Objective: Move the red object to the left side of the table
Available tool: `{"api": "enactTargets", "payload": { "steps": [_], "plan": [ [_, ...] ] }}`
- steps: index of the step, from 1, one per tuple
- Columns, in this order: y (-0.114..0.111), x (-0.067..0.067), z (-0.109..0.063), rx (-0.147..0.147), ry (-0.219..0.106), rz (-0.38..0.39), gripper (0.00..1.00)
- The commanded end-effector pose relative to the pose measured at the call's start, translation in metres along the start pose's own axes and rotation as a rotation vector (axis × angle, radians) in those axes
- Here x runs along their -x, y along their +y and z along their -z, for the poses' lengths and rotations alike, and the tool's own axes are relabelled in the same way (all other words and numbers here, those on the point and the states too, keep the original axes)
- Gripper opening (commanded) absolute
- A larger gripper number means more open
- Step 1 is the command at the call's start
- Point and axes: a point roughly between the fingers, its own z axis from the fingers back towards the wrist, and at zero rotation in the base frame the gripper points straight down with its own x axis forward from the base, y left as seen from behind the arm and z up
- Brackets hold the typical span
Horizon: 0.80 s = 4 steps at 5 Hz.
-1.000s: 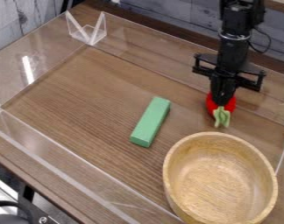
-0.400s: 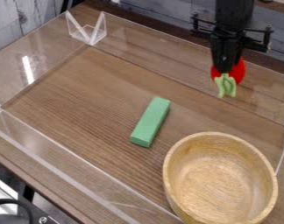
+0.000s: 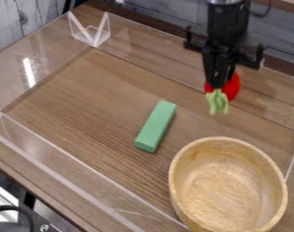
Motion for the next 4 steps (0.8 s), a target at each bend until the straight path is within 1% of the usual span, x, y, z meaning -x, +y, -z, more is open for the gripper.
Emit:
{"api": "enactTargets", "payload": {
  "steps": [1, 2, 3, 4],
  "plan": [
    [0.002, 0.003, 0.006, -0.013, -0.018, 0.038, 0.0],
    [0.01, 0.016, -0.005, -0.015, -0.032, 0.041, 0.0],
    [0.017, 0.022, -0.014, -0.014, -0.043, 0.035, 0.0],
    [0.043, 0.029, -0.024, -0.023, -0.061, -0.016, 0.0]
  ]
}}
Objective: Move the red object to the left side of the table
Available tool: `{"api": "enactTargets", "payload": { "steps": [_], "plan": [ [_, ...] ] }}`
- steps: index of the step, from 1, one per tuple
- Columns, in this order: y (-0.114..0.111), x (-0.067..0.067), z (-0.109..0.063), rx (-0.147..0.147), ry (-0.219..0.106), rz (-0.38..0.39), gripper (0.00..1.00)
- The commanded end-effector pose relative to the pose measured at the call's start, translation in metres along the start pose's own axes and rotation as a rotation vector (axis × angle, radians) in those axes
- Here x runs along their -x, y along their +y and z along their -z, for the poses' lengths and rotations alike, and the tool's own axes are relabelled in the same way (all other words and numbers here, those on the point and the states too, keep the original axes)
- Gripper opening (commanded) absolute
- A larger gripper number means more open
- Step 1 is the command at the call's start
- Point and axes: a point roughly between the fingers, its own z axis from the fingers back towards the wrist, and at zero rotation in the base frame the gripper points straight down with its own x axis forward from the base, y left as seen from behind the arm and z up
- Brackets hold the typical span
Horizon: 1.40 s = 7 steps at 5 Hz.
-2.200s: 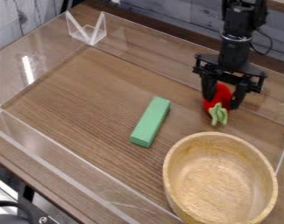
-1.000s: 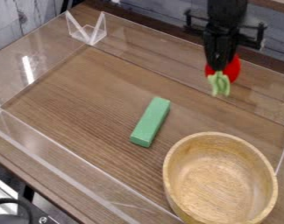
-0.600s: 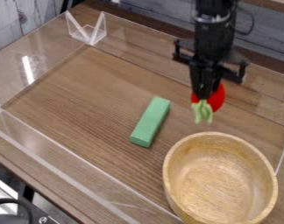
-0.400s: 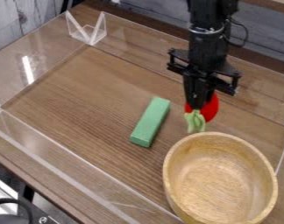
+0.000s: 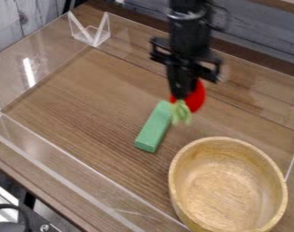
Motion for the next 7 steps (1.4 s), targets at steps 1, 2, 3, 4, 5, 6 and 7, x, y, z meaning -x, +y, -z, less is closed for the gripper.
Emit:
{"api": "enactTargets", "payload": {
  "steps": [1, 2, 3, 4, 5, 6, 7],
  "plan": [
    [0.04, 0.004, -0.023, -0.025, -0.07, -0.05, 0.0],
    [0.083, 0.019, -0.027, -0.038, -0.079, -0.102, 0.0],
    [0.119, 0.038, -0.024, -0.051, -0.078, -0.135, 0.0],
    [0.145, 0.052, -0.014, -0.064, -0.069, -0.143, 0.0],
    [0.163, 0.064, -0.001, -0.077, -0.058, -0.134, 0.0],
    [0.168, 0.07, 0.019, -0.094, -0.027, -0.118, 0.0],
    [0.172, 0.072, 0.039, -0.104, -0.003, -0.113, 0.0]
  ]
}}
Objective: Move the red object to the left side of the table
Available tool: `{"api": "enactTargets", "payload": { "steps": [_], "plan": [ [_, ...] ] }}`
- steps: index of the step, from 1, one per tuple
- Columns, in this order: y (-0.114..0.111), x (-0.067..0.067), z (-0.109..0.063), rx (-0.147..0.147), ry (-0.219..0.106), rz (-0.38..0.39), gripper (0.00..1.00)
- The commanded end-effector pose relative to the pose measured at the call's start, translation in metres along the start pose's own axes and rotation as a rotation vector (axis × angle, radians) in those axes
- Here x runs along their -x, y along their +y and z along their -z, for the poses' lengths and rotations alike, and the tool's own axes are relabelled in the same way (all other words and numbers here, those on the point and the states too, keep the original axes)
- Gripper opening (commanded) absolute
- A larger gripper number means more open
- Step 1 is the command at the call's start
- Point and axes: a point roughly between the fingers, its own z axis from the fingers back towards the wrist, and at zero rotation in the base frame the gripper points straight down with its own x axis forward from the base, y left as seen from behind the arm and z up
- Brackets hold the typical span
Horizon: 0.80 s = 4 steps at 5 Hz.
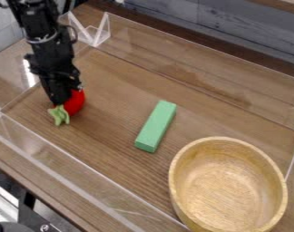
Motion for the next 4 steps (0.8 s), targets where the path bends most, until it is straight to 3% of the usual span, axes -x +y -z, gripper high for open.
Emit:
{"api": "enactTargets", "payload": {
  "steps": [1, 4],
  "plan": [
    [0.0012, -0.0022, 0.0026, -0.013, -0.001, 0.005, 0.0],
    [-0.001, -0.0076, 0.0109, -0.007, 0.018, -0.007, 0.0]
  ]
}}
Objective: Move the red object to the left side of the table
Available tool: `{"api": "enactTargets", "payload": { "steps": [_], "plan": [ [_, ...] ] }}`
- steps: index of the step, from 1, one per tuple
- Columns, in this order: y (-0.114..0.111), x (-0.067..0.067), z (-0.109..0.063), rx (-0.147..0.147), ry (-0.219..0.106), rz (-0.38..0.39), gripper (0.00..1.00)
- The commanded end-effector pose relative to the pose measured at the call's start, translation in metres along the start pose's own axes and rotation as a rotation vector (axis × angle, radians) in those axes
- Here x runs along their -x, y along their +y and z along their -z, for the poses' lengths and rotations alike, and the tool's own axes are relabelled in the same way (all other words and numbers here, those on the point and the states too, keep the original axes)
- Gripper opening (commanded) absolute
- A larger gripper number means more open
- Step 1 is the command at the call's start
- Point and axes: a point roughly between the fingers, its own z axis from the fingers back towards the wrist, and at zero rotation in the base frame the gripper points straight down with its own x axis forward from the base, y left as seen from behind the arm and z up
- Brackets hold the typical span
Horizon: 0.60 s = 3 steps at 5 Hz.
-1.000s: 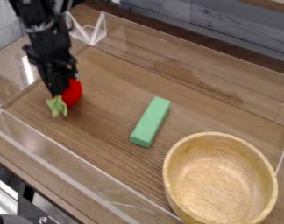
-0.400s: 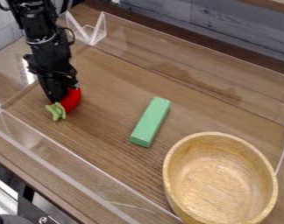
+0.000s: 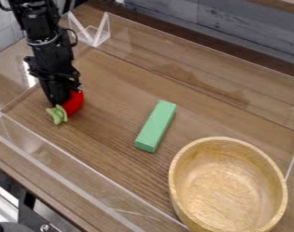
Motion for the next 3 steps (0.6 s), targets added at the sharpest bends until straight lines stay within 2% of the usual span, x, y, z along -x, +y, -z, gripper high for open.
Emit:
{"api": "enactTargets", "payload": {
  "steps": [1, 3],
  "plan": [
    [-0.0007, -0.0026, 0.0056, 0.0, 0.009, -0.006, 0.0],
    [-0.0023, -0.0048, 0.0106, 0.003, 0.024, -0.014, 0.0]
  ]
}}
